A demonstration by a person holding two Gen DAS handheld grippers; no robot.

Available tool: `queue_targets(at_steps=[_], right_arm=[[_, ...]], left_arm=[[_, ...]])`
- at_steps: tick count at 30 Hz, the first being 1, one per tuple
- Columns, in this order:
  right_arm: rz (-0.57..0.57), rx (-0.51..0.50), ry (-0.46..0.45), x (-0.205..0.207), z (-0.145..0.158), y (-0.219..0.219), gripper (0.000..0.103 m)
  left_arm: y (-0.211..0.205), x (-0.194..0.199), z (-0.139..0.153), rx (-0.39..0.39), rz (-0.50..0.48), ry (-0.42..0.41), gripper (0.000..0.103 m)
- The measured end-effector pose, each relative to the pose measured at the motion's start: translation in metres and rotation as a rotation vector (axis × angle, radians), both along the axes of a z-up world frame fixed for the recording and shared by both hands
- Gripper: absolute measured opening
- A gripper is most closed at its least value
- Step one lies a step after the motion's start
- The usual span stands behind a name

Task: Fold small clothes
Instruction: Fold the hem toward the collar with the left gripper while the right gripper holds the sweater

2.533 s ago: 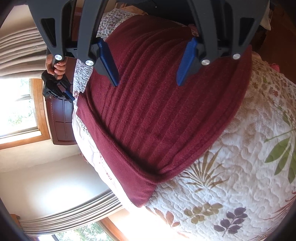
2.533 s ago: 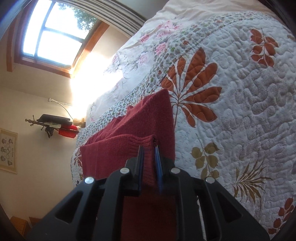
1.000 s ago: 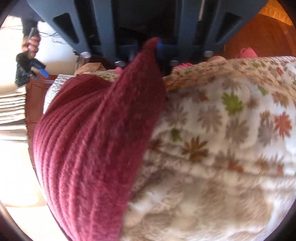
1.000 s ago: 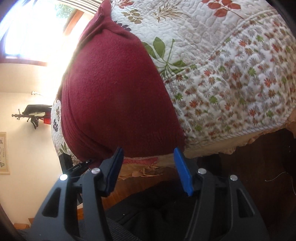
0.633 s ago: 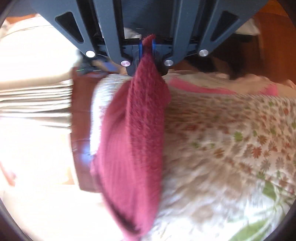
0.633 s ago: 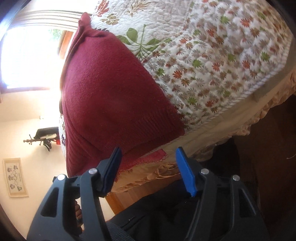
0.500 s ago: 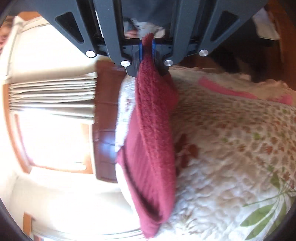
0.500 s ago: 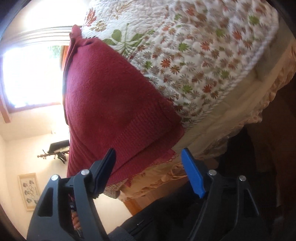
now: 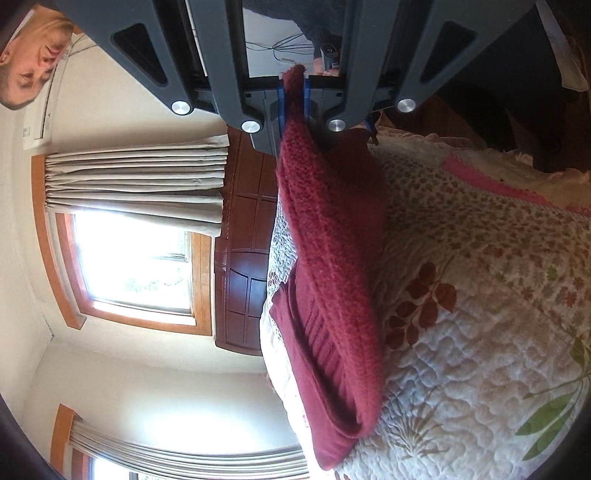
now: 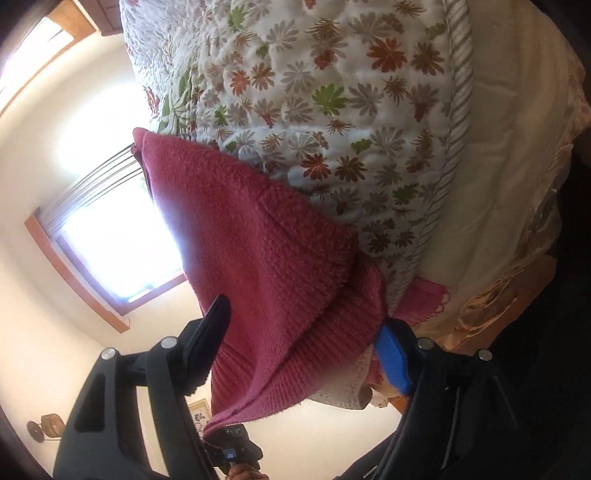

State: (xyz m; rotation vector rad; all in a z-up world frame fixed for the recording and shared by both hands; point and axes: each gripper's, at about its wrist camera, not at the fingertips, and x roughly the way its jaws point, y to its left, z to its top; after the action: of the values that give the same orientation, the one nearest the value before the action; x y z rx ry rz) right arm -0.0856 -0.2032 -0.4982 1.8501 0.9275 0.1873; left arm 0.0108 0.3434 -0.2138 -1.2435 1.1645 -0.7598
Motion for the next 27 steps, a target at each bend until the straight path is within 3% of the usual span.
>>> queue_targets(at_steps=[2, 4, 7, 11, 19, 27], right_arm=[[-0.005, 0.016, -0.003, -0.001, -0.003, -0.004, 0.033], [-0.001, -0.011, 0.004, -0.005, 0.002, -0.011, 0.013], [-0.001, -0.086, -0.02, -0.004, 0.033, -0.022, 0.012], [0.043, -0.227, -0.064, -0.005, 0.099, -0.034, 0.011], [0.069, -0.412, -0.221, 0.01, 0.23, -0.038, 0.011], [0.114, -0.49, -0.31, 0.06, 0.292, -0.035, 0.011]], left_arm=[[0.001, -0.001, 0.0, -0.002, 0.002, -0.002, 0.006], [0.001, -0.003, -0.008, -0.001, 0.008, -0.001, 0.006], [0.006, -0.011, -0.021, -0.005, 0.025, 0.019, 0.006], [0.019, -0.024, -0.035, -0.04, 0.073, 0.044, 0.006], [0.033, -0.035, -0.014, -0.188, 0.172, -0.034, 0.006], [0.033, -0.004, 0.012, -0.335, 0.272, -0.126, 0.006]])
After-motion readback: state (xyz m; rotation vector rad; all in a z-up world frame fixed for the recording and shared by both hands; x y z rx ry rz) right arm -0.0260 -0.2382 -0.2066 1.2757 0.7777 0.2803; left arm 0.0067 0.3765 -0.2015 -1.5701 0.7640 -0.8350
